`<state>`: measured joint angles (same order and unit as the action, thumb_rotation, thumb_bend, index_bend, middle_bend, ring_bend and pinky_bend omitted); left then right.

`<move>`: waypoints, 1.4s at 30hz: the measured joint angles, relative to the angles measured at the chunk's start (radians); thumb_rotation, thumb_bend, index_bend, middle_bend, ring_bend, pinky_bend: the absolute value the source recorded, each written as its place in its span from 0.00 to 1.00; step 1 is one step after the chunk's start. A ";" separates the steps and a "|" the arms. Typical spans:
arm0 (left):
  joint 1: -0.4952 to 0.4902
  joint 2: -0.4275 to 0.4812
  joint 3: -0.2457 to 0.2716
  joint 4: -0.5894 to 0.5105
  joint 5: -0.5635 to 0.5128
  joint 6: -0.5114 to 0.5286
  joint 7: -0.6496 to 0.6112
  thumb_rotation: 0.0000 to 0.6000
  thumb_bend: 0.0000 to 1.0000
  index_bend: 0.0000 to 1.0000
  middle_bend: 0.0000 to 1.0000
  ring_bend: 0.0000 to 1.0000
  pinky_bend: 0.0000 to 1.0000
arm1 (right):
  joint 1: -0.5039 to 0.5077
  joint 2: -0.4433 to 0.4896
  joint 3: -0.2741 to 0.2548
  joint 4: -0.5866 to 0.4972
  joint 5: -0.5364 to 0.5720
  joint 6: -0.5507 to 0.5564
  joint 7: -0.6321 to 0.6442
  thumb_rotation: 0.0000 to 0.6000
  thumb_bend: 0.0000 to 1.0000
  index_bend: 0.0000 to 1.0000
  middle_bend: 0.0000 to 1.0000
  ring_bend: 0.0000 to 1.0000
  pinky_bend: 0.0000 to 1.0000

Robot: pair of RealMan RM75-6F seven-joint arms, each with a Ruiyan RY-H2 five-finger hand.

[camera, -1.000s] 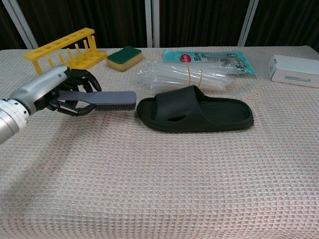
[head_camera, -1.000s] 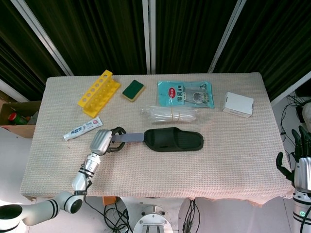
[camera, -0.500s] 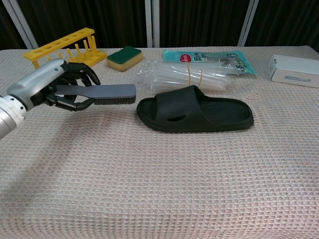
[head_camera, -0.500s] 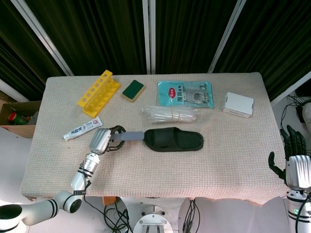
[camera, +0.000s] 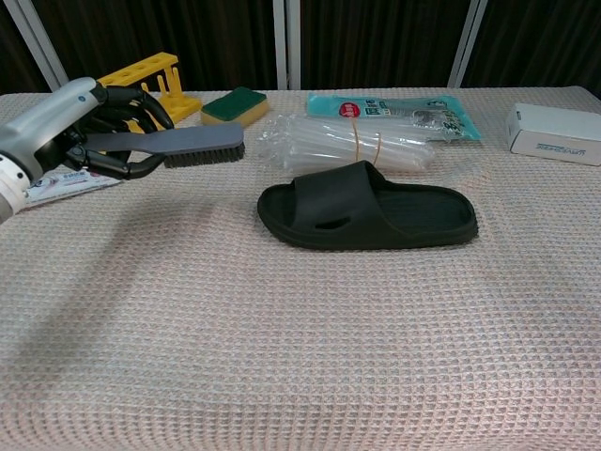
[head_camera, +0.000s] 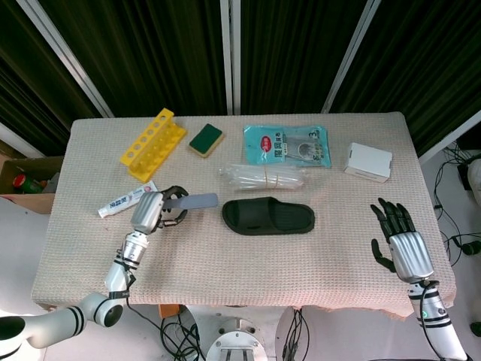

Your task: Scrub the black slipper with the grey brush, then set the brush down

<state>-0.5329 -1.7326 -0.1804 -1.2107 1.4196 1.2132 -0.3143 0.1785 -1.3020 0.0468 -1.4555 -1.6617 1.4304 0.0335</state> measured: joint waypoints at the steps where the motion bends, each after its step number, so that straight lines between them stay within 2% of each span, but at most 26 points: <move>1: 0.000 0.005 -0.004 -0.005 -0.003 0.000 0.000 1.00 0.37 0.79 0.87 0.70 0.68 | 0.019 0.017 -0.003 -0.026 -0.003 -0.040 -0.041 1.00 0.55 0.00 0.00 0.00 0.00; 6: -0.003 0.033 -0.030 -0.045 -0.021 0.000 -0.005 1.00 0.37 0.79 0.87 0.70 0.68 | 0.109 0.078 -0.009 -0.141 0.002 -0.230 -0.230 1.00 0.57 0.00 0.00 0.00 0.00; 10: -0.010 0.057 -0.051 -0.091 -0.038 -0.011 -0.017 1.00 0.37 0.79 0.87 0.70 0.68 | 0.186 0.088 -0.010 -0.195 0.052 -0.389 -0.356 1.00 0.57 0.00 0.00 0.00 0.00; 17: -0.038 0.106 -0.079 -0.193 -0.058 -0.056 -0.032 1.00 0.37 0.80 0.87 0.70 0.69 | 0.264 0.051 -0.004 -0.207 0.196 -0.531 -0.495 1.00 0.58 0.00 0.00 0.00 0.00; 22: -0.068 0.111 -0.085 -0.236 -0.058 -0.083 -0.019 1.00 0.37 0.80 0.88 0.70 0.69 | 0.302 0.016 -0.002 -0.196 0.280 -0.583 -0.543 1.00 0.60 0.00 0.00 0.00 0.00; 27: -0.107 0.087 -0.084 -0.232 -0.056 -0.115 0.023 1.00 0.37 0.80 0.88 0.71 0.69 | 0.329 -0.016 -0.009 -0.168 0.318 -0.607 -0.556 1.00 0.61 0.00 0.00 0.00 0.00; 42: -0.210 -0.042 -0.093 -0.073 -0.107 -0.194 0.130 1.00 0.37 0.80 0.88 0.71 0.69 | 0.351 -0.028 -0.050 -0.146 0.339 -0.606 -0.528 1.00 0.62 0.00 0.00 0.00 0.00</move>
<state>-0.7425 -1.7744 -0.2735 -1.2835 1.3125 1.0189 -0.1842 0.5294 -1.3296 -0.0035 -1.6010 -1.3227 0.8241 -0.4944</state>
